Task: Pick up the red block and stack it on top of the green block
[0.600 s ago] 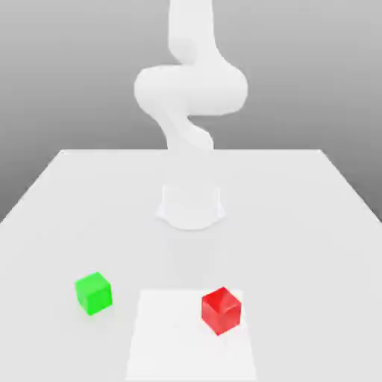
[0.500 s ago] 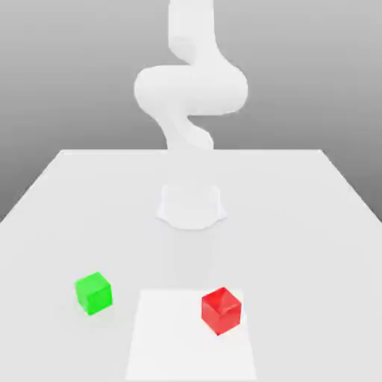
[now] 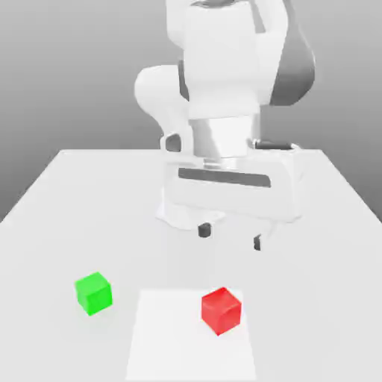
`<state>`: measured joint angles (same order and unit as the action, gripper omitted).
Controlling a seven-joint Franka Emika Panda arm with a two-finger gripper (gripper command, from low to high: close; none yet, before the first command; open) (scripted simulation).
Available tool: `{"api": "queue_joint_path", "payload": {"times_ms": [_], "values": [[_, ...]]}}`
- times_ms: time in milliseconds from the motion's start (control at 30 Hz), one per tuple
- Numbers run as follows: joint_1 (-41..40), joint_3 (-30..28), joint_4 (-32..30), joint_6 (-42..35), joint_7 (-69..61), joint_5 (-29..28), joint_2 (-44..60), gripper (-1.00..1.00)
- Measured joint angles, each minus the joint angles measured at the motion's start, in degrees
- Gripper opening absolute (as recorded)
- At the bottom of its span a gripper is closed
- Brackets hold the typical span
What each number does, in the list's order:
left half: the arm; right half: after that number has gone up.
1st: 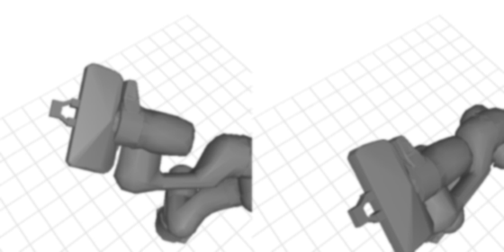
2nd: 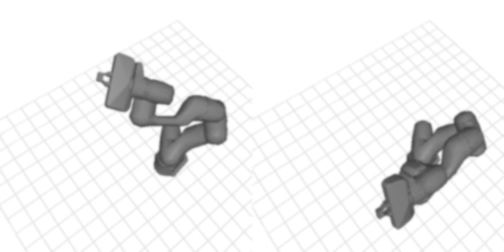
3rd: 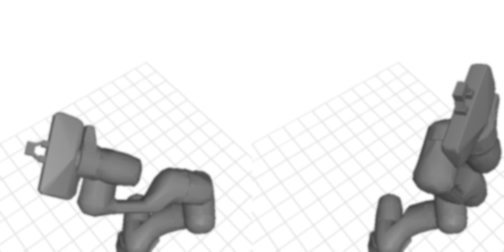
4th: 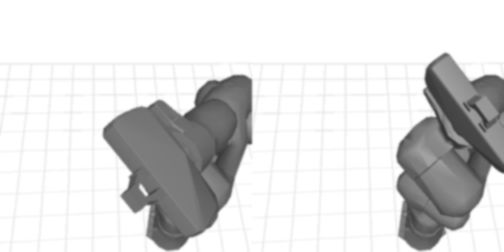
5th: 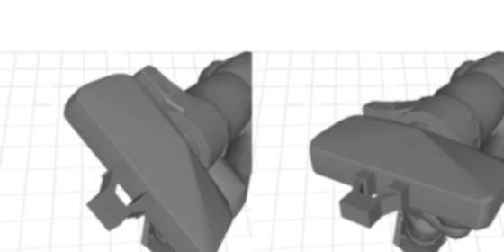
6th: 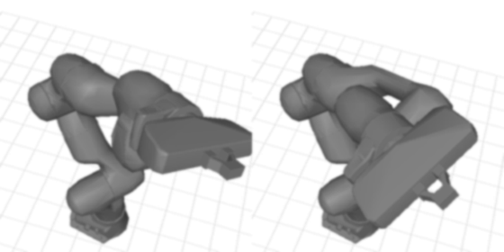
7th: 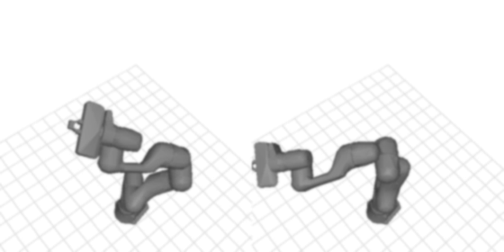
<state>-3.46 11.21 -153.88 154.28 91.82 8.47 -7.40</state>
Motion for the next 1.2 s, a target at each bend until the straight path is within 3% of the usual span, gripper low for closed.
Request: {"api": "queue_joint_path", "payload": {"times_ms": [133, 333, 367, 600, 800, 1200], "values": [[-0.5, 0.6, -4.1, 4.8, 14.7, -7.4, 7.2, 0.00], [2.6, -4.4, -3.2, 14.6, 22.9, -16.1, 19.3, 0.00], [3.5, -5.4, -3.0, 16.1, 23.4, -16.8, 21.1, -1.00], [3.6, -5.6, -2.9, 16.5, 23.6, -17.0, 21.4, -1.00], [2.3, -2.5, -4.6, 7.4, 18.7, -10.3, 10.4, -1.00], [-8.2, -10.4, -6.1, 2.0, -13.7, -8.8, 3.5, -1.00]]}}
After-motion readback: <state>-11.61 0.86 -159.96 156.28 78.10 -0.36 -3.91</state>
